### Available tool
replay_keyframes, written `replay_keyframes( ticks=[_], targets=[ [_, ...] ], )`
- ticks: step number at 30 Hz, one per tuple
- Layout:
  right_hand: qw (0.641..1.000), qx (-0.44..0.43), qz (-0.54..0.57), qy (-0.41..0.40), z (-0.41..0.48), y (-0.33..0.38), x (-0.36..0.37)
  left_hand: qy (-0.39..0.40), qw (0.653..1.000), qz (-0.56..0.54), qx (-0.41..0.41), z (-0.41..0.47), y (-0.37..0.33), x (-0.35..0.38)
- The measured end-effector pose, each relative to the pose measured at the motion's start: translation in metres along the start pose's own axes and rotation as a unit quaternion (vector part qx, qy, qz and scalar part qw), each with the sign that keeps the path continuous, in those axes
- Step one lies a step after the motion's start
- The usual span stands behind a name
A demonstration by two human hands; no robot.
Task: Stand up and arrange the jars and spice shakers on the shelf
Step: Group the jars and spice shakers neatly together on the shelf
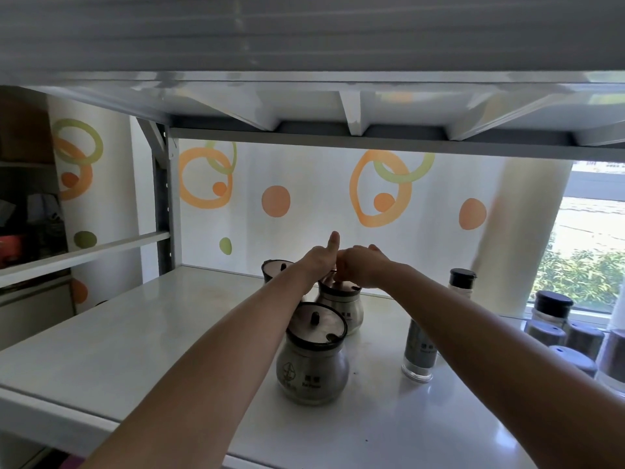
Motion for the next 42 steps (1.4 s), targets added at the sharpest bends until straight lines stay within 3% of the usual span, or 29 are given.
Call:
replay_keyframes(
  ticks=[5,12,18,25,29,34,38,42],
  targets=[
    [1.0,0.007,0.01,0.011,-0.003,-0.002,0.001,0.001,0.999,0.033,0.001,-0.004,-0.002,-0.001],
    [0.99,0.027,0.127,0.046,-0.032,-0.038,-0.027,-0.024,0.991,0.07,0.108,-0.023,-0.037,-0.002],
    [0.982,0.043,0.183,0.028,-0.094,-0.085,-0.036,0.049,0.99,0.036,0.124,-0.054,-0.063,0.036],
    [0.985,0.097,0.133,-0.052,-0.151,-0.125,-0.04,0.103,0.988,0.057,0.104,-0.087,-0.083,0.08],
    [0.985,0.116,0.116,-0.051,-0.169,-0.142,-0.039,0.101,0.98,0.108,0.132,-0.1,-0.09,0.111],
    [0.979,0.083,0.168,-0.075,-0.2,-0.156,-0.051,0.11,0.979,-0.005,0.172,-0.119,-0.1,0.138],
    [0.976,0.062,0.206,-0.035,-0.231,-0.16,-0.057,0.093,0.966,-0.031,0.239,-0.129,-0.097,0.162],
    [0.98,0.073,0.184,0.028,-0.248,-0.165,-0.051,0.109,0.97,-0.123,0.176,-0.138,-0.093,0.181]
  ],
)
Point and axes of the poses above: each hand's wrist, its own z-axis towards the middle knuckle, its own x-axis out of the palm, y = z × x, the point moved 2 cm from there along z, towards the middle knuckle, and after that the axes turned 2 degrees about z, right-handed, at the moved point
